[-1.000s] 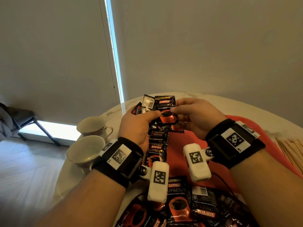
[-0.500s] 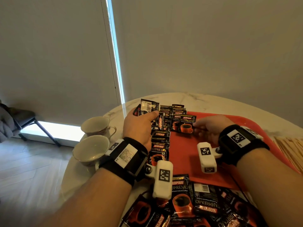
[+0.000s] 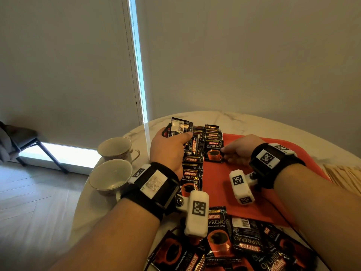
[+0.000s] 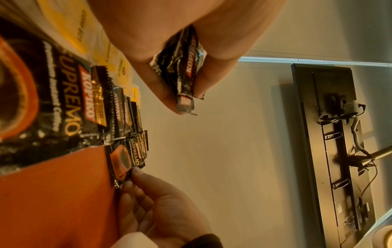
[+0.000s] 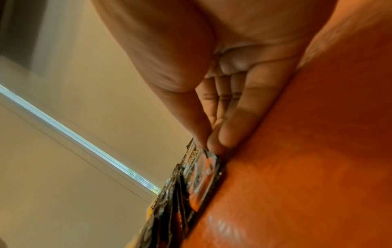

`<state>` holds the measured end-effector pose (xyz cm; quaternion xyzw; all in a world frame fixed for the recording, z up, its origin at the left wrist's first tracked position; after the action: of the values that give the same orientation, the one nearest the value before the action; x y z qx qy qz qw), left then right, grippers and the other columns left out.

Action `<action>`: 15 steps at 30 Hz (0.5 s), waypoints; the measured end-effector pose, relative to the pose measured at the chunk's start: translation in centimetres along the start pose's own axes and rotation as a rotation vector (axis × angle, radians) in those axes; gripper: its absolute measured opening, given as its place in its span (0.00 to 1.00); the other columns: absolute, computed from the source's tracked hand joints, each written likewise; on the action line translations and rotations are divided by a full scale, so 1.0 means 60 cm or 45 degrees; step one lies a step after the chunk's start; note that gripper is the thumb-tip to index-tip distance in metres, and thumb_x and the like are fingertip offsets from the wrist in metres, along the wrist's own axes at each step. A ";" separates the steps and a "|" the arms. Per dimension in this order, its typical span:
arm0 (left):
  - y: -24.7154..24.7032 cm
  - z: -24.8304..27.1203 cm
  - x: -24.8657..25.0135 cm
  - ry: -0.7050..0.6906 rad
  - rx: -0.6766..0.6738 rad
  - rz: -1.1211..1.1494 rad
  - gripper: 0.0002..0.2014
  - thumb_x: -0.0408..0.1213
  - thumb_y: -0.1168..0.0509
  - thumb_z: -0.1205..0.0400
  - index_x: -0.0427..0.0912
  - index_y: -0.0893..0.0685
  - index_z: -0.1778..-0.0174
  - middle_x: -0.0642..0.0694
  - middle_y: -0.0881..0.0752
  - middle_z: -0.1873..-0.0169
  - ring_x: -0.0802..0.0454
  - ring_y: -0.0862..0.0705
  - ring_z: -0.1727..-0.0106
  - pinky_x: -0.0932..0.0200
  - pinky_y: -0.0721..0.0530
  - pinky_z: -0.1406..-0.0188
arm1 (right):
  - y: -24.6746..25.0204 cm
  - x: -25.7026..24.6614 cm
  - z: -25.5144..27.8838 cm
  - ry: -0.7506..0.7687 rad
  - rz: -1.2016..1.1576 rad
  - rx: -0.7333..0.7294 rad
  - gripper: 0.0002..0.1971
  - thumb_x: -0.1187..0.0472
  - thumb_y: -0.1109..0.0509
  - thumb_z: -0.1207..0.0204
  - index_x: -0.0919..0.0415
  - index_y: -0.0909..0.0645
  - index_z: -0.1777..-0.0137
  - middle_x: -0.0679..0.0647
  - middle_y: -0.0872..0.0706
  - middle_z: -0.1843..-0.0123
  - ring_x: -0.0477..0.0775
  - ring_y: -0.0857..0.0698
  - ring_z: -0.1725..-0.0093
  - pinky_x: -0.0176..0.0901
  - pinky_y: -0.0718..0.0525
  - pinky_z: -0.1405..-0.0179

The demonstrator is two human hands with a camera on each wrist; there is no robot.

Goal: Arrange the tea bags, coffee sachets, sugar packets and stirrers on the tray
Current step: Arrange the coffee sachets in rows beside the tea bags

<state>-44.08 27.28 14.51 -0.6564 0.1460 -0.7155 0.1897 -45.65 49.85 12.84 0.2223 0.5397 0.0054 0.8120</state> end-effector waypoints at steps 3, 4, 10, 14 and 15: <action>-0.001 0.001 -0.001 0.011 -0.004 0.007 0.12 0.23 0.26 0.20 0.37 0.13 0.42 0.33 0.06 0.50 0.30 0.06 0.51 0.20 0.11 0.50 | -0.001 0.000 0.001 -0.004 0.010 -0.005 0.06 0.69 0.21 0.24 0.71 0.12 0.50 0.64 0.09 0.56 0.53 0.12 0.65 0.43 0.11 0.61; -0.002 0.001 -0.002 0.012 -0.009 0.006 0.12 0.23 0.26 0.20 0.37 0.13 0.42 0.33 0.06 0.50 0.30 0.06 0.51 0.20 0.11 0.50 | -0.002 0.000 0.002 -0.003 0.008 -0.008 0.06 0.69 0.22 0.23 0.71 0.12 0.50 0.63 0.09 0.57 0.53 0.12 0.65 0.42 0.11 0.62; -0.004 0.002 -0.009 0.038 -0.015 -0.011 0.11 0.23 0.26 0.20 0.37 0.12 0.43 0.33 0.06 0.51 0.29 0.06 0.51 0.18 0.12 0.50 | -0.006 0.001 0.010 0.013 -0.151 -0.072 0.03 0.74 0.26 0.21 0.70 0.15 0.56 0.63 0.11 0.59 0.53 0.12 0.65 0.40 0.10 0.66; -0.007 0.004 -0.012 0.052 -0.007 -0.017 0.09 0.22 0.28 0.21 0.38 0.13 0.47 0.32 0.06 0.52 0.28 0.07 0.51 0.17 0.12 0.50 | -0.003 0.003 0.011 0.030 -0.210 -0.058 0.01 0.74 0.27 0.21 0.72 0.15 0.54 0.65 0.11 0.58 0.54 0.12 0.64 0.43 0.10 0.62; -0.007 0.005 -0.012 0.061 0.001 -0.019 0.08 0.22 0.29 0.21 0.38 0.13 0.49 0.31 0.07 0.52 0.27 0.07 0.51 0.17 0.13 0.49 | -0.001 0.004 0.012 0.042 -0.229 -0.047 0.01 0.74 0.27 0.21 0.73 0.15 0.52 0.64 0.11 0.59 0.54 0.13 0.64 0.43 0.10 0.62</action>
<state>-43.79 27.98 14.08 -0.6400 0.1456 -0.7324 0.1810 -44.93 49.58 12.84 0.1579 0.5704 -0.0540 0.8042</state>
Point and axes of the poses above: each hand's wrist, its own z-axis away from the middle knuckle, its own y-axis out of the back of the hand, x = y × z, the point moved 6 cm from there along -z, towards the middle knuckle
